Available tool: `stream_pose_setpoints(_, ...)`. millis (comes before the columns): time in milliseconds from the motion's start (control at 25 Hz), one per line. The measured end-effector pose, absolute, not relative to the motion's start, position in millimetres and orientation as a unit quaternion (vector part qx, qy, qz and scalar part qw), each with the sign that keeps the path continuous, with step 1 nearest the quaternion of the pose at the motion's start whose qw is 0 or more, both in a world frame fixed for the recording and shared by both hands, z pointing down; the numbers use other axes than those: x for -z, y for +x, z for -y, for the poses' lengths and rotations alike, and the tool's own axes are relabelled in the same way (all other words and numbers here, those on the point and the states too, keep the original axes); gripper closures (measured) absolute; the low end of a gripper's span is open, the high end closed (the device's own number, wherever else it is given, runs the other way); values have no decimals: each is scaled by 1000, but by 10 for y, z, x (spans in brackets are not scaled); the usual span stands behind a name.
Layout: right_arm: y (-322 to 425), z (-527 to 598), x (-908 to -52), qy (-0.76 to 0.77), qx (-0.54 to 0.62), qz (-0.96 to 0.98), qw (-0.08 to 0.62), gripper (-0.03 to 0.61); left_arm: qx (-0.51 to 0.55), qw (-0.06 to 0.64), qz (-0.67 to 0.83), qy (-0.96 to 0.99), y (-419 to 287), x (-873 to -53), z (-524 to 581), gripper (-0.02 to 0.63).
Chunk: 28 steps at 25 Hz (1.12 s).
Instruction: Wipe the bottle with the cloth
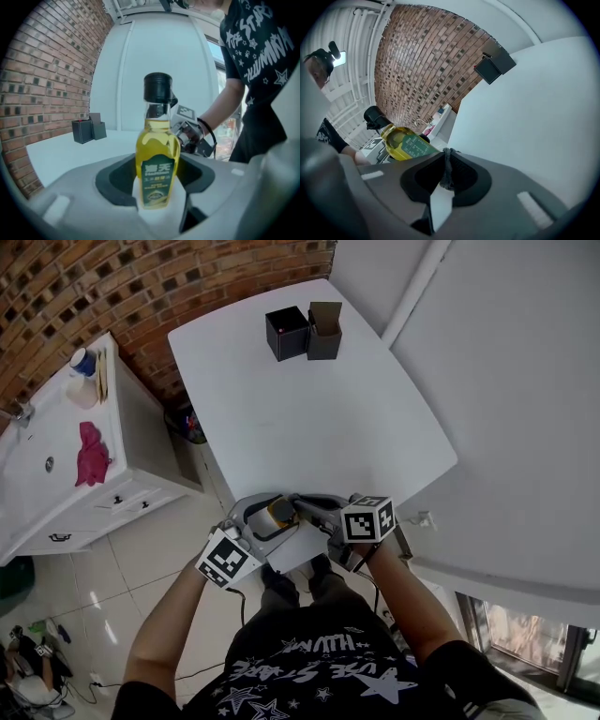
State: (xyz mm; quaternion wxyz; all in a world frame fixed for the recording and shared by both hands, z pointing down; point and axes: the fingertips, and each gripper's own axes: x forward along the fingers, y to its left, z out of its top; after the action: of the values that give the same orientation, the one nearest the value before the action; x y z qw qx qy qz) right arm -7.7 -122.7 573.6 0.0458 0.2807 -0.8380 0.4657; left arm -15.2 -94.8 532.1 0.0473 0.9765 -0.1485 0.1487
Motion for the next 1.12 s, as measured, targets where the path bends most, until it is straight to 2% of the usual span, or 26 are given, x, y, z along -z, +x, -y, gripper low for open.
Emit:
stream_pose_setpoints(400,-1,1251,-5690,305,-457,835,39,541,-148,44,169,973,-138,-5287,988,364)
stream_pose_setpoints(720,181,1258,-5556,317,-448,835,24,541,-130,55,213,967,-247,-5143,1029,294)
stream_pose_setpoints(1000,413,1328,-5278,338,-408,848,7,541,-73,107,364,922,-850,-4885,1001,284)
stream_pose_setpoints(1120,428,1339,-5062,346,-363,865,12,541,-52,99,427,897,-1044,-4744,1007,313)
